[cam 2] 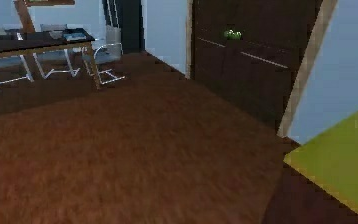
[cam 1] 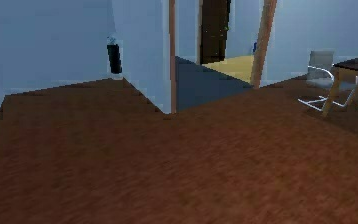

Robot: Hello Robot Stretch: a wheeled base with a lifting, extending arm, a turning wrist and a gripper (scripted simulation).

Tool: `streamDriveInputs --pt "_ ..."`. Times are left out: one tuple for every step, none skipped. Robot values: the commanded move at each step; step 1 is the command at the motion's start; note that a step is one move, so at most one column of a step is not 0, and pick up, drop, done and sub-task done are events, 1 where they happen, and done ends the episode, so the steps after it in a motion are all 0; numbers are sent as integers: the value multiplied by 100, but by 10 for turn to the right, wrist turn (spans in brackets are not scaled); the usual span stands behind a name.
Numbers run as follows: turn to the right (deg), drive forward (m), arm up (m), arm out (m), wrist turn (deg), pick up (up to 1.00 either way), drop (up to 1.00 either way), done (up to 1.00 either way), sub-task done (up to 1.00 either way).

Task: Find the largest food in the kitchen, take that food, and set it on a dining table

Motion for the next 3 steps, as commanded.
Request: streamDriveInputs --pt "0 15 0 0 0 0 0 0 0" --pt "-450 0 0 0 0 0 0 0 0" --pt "-150 0 0 0 0 0 0 0 0"
